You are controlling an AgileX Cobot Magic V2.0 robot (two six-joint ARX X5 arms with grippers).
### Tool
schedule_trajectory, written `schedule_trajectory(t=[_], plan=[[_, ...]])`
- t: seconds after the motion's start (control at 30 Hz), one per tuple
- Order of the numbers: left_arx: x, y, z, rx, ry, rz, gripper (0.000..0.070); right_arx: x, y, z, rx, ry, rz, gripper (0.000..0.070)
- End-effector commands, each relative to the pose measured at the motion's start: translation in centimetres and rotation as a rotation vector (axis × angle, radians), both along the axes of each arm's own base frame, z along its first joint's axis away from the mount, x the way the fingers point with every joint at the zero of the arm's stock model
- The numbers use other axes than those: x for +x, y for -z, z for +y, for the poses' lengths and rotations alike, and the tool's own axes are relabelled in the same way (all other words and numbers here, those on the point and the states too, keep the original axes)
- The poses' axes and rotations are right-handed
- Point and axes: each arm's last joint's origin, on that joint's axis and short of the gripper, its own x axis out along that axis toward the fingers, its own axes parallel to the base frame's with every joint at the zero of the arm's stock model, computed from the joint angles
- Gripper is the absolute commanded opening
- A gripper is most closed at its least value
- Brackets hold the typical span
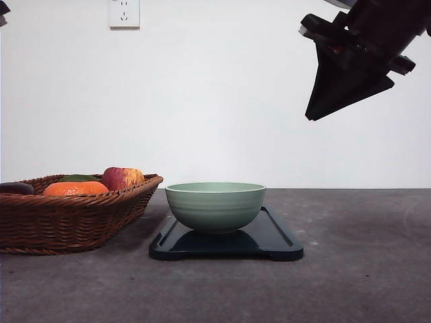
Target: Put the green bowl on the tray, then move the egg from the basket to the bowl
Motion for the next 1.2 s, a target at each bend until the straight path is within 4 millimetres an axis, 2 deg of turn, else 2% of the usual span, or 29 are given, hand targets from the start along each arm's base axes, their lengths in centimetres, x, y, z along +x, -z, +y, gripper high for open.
schedule_trajectory(t=[0.0,0.33,0.53,0.83,1.0,1.17], plan=[[0.1,-0.1,-0.1,0.000,0.001,-0.005,0.0000,0.2,-0.2,0.3,0.006,-0.013,-0.013,0.0015],[0.0,-0.3,-0.1,0.000,0.008,-0.016,0.0000,0.2,-0.3,0.3,0.005,-0.008,-0.019,0.0015],[-0.3,0.2,0.9,0.015,-0.008,-0.140,0.0000,0.2,-0.3,0.3,0.005,-0.007,-0.019,0.0016],[-3.9,5.8,3.2,-0.070,-0.143,-0.521,0.0000,0.2,-0.3,0.3,0.005,-0.007,-0.019,0.0015],[-5.8,8.3,3.9,-0.069,-0.196,-0.620,0.0000,0.2,-0.3,0.3,0.005,-0.008,-0.019,0.0016],[-6.5,10.4,4.3,-0.065,-0.227,-0.670,0.0000,0.2,-0.3,0.3,0.005,-0.008,-0.019,0.0016]])
